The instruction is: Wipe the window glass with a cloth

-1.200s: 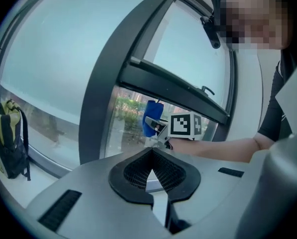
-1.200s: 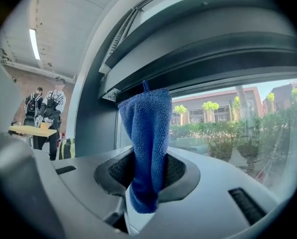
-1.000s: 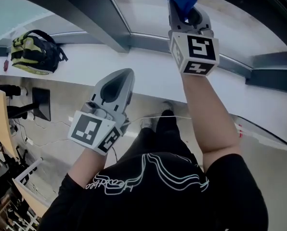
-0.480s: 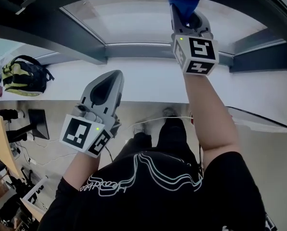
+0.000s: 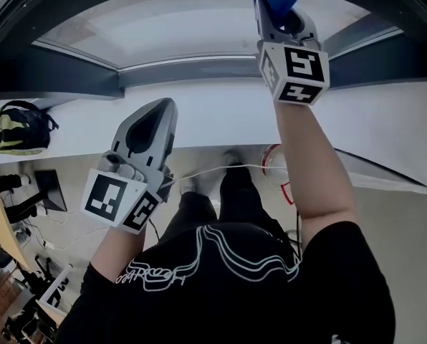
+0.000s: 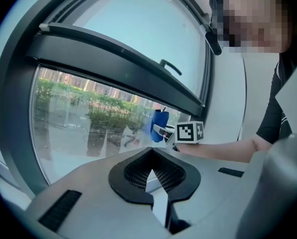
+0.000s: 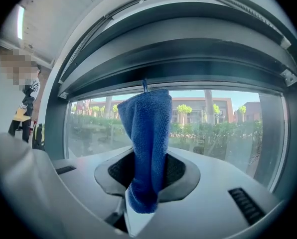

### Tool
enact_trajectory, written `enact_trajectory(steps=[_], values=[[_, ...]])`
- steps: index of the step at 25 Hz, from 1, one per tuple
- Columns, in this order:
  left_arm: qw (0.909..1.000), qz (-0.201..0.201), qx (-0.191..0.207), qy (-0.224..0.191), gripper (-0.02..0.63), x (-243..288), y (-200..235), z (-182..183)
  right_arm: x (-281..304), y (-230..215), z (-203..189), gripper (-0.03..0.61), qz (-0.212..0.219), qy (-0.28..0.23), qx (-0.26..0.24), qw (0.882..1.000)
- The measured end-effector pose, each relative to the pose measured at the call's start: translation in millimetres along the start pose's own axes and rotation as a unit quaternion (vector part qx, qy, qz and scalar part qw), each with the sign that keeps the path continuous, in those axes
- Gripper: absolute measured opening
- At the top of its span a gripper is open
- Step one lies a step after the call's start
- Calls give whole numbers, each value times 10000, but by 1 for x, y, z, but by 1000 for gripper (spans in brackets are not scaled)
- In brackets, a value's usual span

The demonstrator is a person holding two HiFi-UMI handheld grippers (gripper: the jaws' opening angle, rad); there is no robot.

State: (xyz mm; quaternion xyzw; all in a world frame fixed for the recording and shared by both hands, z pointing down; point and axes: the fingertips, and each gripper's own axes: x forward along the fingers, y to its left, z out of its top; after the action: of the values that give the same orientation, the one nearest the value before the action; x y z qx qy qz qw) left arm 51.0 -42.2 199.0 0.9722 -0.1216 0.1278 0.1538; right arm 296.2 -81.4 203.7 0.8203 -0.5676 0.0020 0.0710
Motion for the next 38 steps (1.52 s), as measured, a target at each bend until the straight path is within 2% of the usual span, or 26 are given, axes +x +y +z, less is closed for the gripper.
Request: enact_trajectory(steps=[7, 15, 22, 29, 33, 38], values=[[9999, -94, 39, 105, 4, 47, -48, -2, -25, -68, -12, 94, -225, 8, 193, 9996], [9995, -192, 127, 216, 4, 79, -80, -4, -47, -131, -21, 94, -381, -56, 202, 9991], [9990, -291, 135, 319, 3, 105, -100, -10, -70, -196, -34, 94, -854, -38, 313, 9958], [9982, -361, 257, 406, 3, 126, -122, -10, -99, -270, -49, 94, -1491, 9, 644, 9867], [9985, -341, 256, 352, 3, 135, -134, -9, -106, -289, -56, 94, -1585, 7, 711, 9848], [9988, -288, 158, 351, 3, 136, -127, -13, -103, -283, -55, 94, -1527, -12, 517, 9869]])
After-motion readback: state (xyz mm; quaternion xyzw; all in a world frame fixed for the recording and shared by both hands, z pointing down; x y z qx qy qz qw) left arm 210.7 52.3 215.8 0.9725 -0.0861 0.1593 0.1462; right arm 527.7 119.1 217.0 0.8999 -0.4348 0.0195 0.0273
